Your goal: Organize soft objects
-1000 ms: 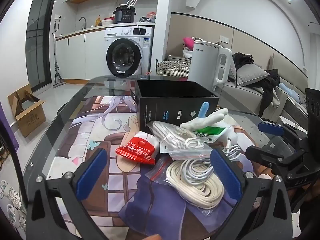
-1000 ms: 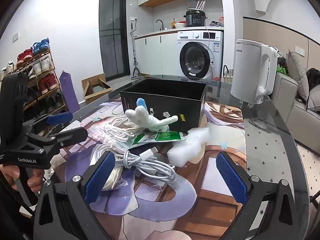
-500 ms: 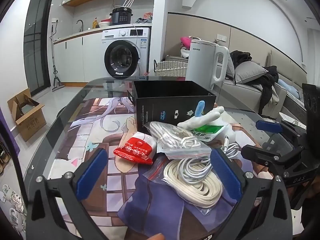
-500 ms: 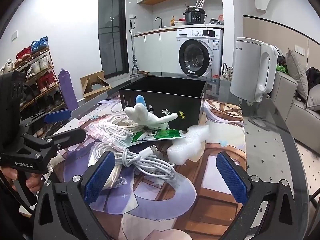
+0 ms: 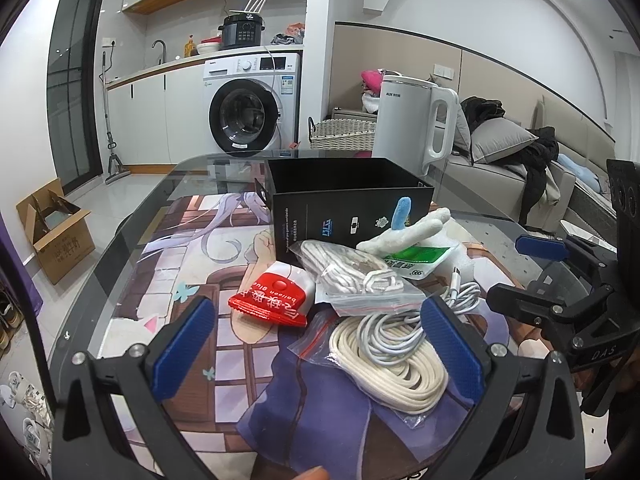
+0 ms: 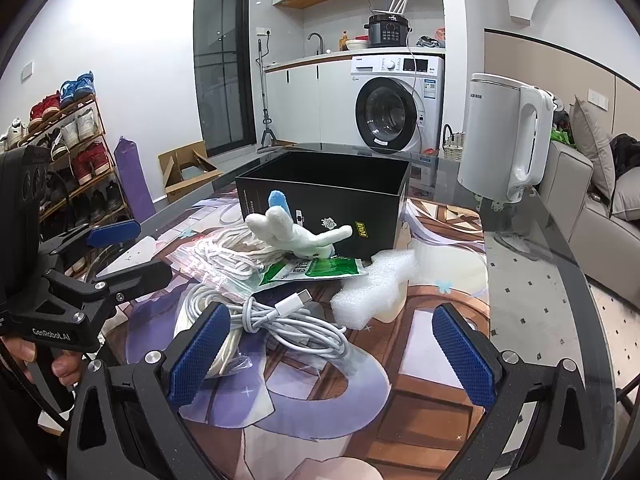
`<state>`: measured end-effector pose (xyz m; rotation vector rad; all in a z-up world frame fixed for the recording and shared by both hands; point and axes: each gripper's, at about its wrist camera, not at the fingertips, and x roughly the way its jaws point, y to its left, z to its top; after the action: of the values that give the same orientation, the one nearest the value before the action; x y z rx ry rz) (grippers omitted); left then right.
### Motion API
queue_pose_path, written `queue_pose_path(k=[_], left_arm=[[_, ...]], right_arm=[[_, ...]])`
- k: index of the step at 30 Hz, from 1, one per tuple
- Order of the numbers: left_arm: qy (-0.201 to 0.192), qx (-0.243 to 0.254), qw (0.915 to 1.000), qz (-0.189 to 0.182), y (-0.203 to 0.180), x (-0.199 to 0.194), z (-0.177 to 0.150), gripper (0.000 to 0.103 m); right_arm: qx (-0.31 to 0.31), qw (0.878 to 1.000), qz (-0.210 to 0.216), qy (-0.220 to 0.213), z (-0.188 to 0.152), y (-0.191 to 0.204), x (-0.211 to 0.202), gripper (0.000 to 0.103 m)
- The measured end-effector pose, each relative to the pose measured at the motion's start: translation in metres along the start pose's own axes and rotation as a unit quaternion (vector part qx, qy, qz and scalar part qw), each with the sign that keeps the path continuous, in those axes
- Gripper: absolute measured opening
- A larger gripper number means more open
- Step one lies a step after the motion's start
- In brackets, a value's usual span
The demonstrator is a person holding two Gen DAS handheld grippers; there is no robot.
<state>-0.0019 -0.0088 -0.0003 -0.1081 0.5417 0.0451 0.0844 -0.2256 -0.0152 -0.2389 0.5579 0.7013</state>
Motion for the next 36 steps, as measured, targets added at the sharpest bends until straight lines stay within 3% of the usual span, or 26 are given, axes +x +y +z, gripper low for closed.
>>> queue_pose_path(k=[36], left_arm=[[0.000,0.002,1.0000,0.000,-0.0003,0.0011,0.0006,0.103]], right_arm=[[0.003,1.000,-0.002,0.002,0.0002,-0.0030,-0.0013,0.103]])
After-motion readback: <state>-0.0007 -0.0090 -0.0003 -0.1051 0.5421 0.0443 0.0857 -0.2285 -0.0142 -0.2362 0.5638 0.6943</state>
